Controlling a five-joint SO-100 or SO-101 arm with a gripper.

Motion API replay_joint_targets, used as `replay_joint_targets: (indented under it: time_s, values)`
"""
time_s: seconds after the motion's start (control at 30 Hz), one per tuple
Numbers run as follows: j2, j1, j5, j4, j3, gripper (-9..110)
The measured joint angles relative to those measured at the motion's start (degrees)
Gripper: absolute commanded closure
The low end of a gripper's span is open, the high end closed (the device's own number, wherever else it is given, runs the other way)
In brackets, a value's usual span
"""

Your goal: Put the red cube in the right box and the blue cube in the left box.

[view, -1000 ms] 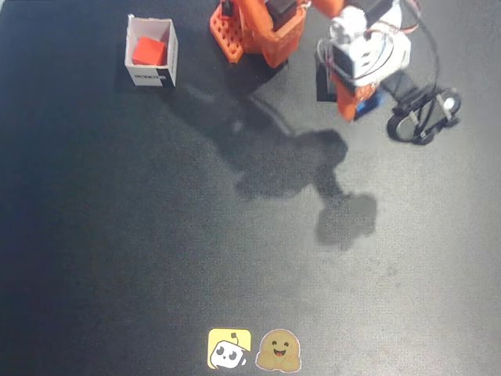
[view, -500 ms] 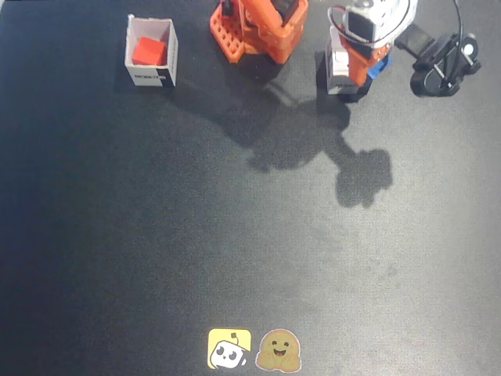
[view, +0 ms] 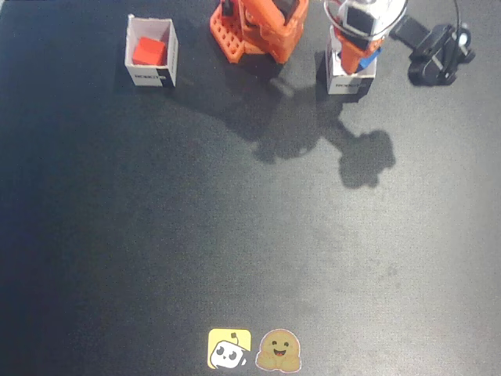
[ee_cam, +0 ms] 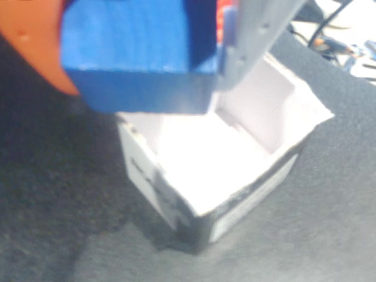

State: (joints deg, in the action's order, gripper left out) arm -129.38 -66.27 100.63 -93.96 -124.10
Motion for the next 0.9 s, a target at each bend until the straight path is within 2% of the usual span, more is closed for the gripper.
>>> replay_joint_targets:
  time_s: [0.43,0.9]
  values:
    - [0.7,-4.7,-3.9,3.4,-1.9,92]
    - [-1.6,-7.6,-3.3,5.6,-7.6,92]
